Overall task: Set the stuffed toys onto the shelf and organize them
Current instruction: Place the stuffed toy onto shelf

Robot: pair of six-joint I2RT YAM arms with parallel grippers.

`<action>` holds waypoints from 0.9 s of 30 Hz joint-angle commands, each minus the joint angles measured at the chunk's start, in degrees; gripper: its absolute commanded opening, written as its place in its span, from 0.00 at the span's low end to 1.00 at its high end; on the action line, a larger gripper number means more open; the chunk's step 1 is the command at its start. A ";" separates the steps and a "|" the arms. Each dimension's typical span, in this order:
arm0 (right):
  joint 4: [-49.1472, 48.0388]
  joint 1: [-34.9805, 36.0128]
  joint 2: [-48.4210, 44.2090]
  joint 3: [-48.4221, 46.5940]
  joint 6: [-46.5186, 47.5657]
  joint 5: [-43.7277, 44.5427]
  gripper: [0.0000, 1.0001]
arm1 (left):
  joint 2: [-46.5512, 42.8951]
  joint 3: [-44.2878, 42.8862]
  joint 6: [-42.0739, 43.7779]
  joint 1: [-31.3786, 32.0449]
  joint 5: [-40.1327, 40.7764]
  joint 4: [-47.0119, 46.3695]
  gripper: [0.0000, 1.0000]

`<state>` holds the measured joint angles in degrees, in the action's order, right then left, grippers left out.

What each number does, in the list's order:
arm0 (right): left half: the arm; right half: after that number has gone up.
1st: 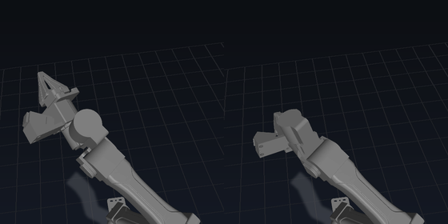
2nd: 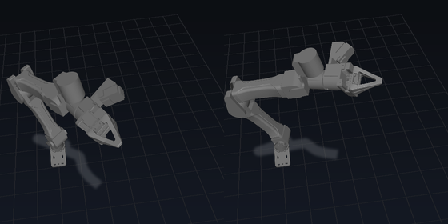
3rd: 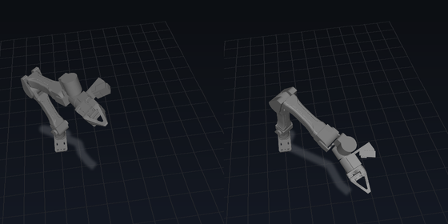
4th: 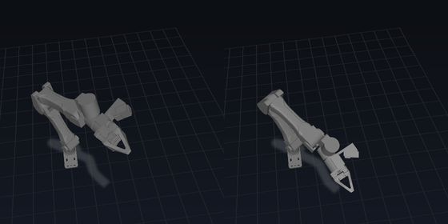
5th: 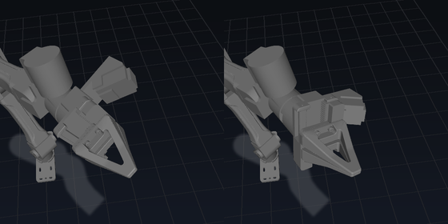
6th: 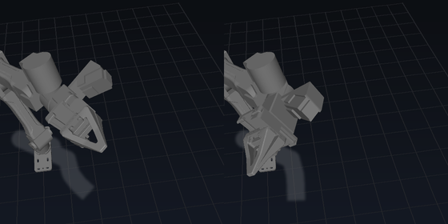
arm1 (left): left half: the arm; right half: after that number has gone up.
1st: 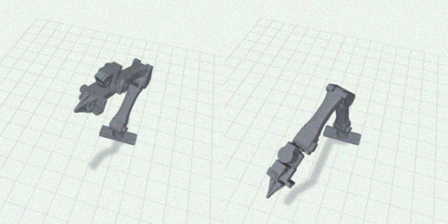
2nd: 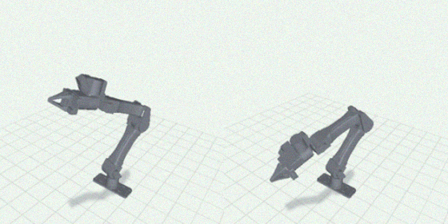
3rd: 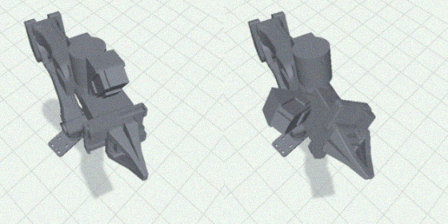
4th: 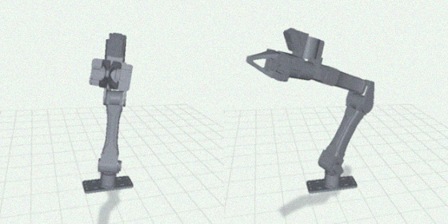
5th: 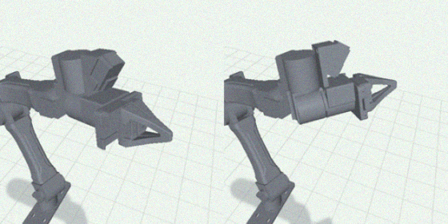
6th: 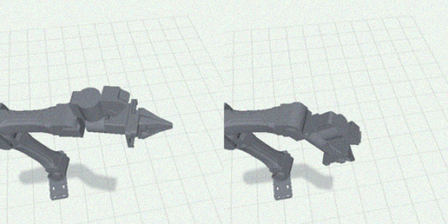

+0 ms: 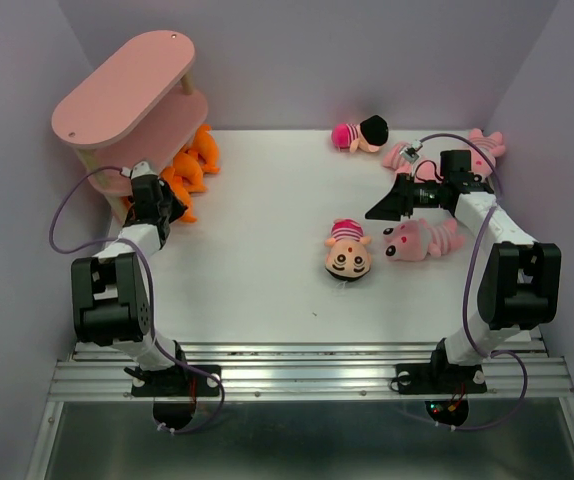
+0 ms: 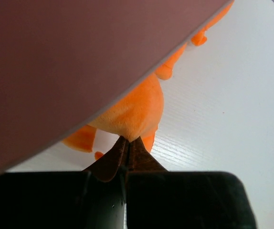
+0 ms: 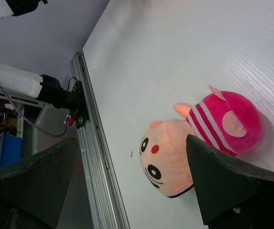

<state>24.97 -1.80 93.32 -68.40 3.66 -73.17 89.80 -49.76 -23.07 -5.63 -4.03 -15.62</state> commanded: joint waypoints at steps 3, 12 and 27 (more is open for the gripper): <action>-0.71 -0.31 -1.38 0.02 1.09 -1.89 1.00 | -3.75 2.56 -3.47 -1.14 0.52 -8.46 0.00; -0.45 -0.83 -1.56 -0.06 1.35 -2.16 1.00 | -3.31 -0.43 0.04 -1.14 3.42 -4.52 0.02; -0.01 -0.83 -1.56 -0.24 1.70 -2.59 1.00 | -2.70 0.10 0.48 -1.14 6.76 -0.82 0.44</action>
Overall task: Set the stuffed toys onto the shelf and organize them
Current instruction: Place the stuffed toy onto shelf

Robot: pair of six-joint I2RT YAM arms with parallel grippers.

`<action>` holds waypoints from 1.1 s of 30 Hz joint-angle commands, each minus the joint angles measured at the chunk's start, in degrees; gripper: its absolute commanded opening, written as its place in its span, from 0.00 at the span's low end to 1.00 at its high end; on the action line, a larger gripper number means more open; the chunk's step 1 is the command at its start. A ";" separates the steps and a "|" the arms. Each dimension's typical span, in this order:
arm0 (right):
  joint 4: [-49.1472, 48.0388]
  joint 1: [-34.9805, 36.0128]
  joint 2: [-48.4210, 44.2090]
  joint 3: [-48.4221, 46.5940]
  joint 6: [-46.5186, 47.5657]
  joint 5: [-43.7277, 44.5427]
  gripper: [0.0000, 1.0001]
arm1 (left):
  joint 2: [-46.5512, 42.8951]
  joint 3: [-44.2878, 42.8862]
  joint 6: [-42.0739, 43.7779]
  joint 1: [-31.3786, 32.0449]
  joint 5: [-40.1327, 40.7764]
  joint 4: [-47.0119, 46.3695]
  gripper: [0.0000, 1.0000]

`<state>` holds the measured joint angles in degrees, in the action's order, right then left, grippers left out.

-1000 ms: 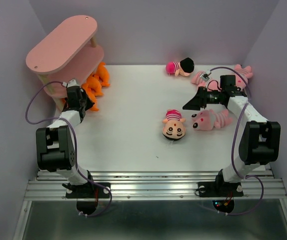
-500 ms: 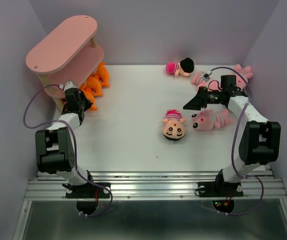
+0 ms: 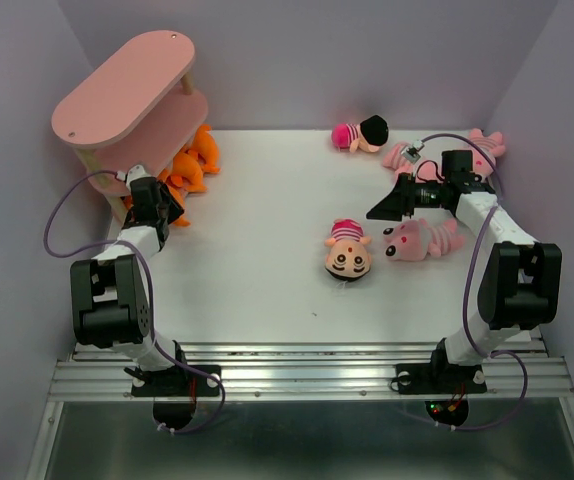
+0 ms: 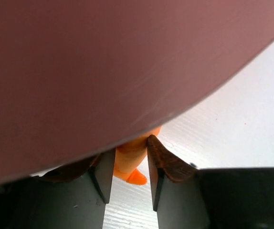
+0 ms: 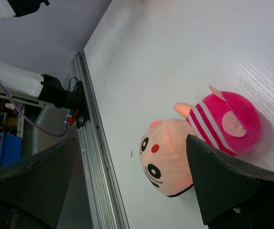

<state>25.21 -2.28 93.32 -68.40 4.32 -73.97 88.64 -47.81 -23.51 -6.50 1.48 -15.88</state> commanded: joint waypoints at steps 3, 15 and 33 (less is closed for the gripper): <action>-0.25 -0.88 -1.56 -0.33 1.04 -1.87 1.00 | -2.33 -1.50 1.44 -0.35 0.64 -0.82 0.54; -0.08 -0.88 -1.65 -0.33 1.04 -1.96 1.00 | -8.31 1.40 4.17 -0.27 -2.95 -1.96 0.65; 0.19 -0.88 -1.56 -0.42 1.22 -2.05 1.00 | -2.79 0.44 2.07 15.82 21.09 10.60 0.57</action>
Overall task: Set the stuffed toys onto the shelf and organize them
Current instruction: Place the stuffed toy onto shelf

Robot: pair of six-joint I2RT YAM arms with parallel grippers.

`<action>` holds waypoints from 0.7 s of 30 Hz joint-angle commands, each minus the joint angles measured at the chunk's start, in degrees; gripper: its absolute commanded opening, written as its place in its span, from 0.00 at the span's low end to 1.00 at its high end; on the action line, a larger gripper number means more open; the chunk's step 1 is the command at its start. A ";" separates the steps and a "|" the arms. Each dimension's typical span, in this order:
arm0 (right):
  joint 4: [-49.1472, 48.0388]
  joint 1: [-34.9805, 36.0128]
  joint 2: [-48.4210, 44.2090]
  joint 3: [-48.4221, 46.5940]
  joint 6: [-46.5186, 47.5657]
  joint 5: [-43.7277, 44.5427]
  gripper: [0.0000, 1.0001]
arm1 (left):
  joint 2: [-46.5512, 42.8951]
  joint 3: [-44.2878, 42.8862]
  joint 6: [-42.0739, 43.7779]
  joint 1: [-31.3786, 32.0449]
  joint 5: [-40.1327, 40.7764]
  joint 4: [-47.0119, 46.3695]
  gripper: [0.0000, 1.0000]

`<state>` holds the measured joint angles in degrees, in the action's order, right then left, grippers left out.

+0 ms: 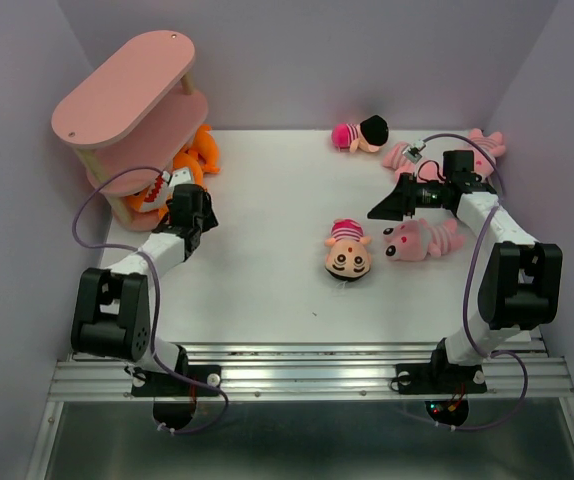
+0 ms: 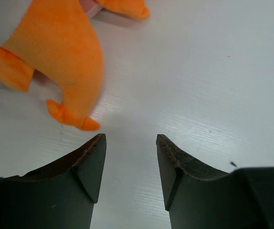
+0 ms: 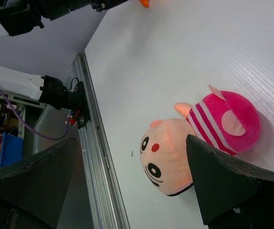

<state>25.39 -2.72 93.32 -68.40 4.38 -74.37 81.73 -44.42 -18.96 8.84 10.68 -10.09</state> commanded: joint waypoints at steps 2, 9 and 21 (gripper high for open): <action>0.01 -0.44 -1.56 -0.42 1.07 -1.75 1.00 | 6.41 -5.05 -3.18 0.74 13.66 7.00 0.56; -0.07 -0.97 -1.56 -0.42 1.15 -2.01 1.00 | 16.43 -12.44 -3.80 2.32 19.99 13.07 0.56; 0.19 -0.97 -1.56 -0.59 1.33 -2.45 1.00 | 23.64 -20.17 -4.24 2.58 23.69 18.35 0.42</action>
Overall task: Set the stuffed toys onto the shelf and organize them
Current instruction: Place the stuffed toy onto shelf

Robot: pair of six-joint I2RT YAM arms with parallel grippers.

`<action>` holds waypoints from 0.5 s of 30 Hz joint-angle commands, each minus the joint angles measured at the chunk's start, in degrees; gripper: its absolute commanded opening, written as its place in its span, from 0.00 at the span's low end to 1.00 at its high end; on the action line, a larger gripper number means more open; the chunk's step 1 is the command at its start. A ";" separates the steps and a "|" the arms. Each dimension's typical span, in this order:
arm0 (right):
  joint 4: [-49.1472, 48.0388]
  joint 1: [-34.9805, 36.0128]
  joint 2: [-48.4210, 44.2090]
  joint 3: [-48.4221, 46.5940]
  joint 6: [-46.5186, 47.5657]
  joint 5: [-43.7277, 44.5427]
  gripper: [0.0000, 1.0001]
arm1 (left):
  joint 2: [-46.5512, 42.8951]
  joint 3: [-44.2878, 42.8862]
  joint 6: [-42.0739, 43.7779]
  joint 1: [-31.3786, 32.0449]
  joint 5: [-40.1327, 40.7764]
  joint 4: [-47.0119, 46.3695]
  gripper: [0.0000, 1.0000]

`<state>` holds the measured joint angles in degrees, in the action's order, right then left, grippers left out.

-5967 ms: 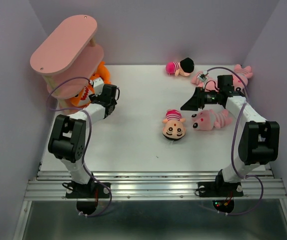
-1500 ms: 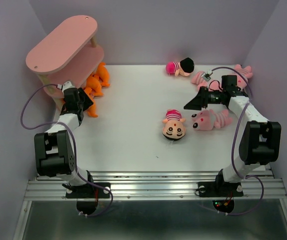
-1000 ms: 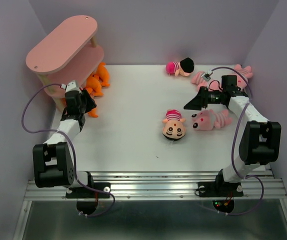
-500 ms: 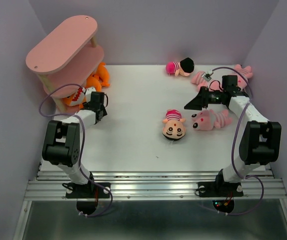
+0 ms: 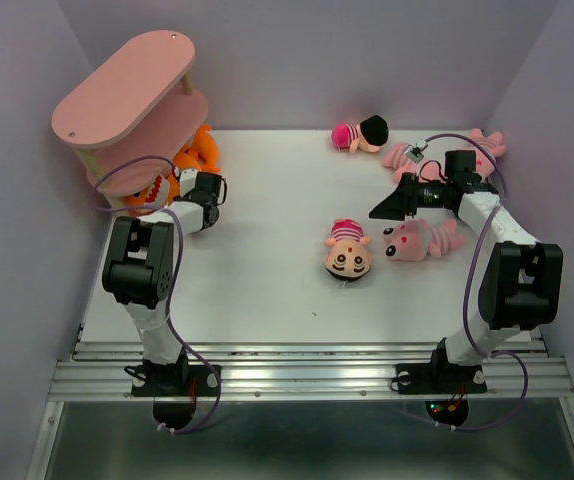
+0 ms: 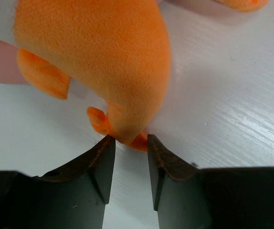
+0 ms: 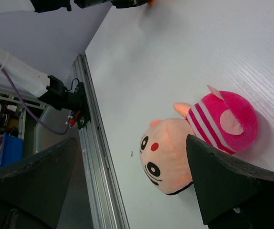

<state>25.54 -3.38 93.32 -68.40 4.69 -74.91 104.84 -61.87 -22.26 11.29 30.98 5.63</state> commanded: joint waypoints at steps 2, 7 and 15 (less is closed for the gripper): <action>0.13 -0.84 -1.56 -0.68 1.11 -2.08 1.00 | 0.63 -2.82 -1.20 0.05 3.38 2.72 0.37; 0.39 -0.84 -1.47 -0.68 1.11 -2.69 1.00 | 0.19 -2.82 -1.03 0.14 3.56 2.55 0.19; 0.48 -1.37 -1.47 -0.68 1.11 -2.96 1.00 | -5.86 -1.59 1.43 0.14 6.10 0.44 0.09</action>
<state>26.15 -4.25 93.32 -68.40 4.75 -76.07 105.25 -62.78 -22.41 11.29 33.28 7.20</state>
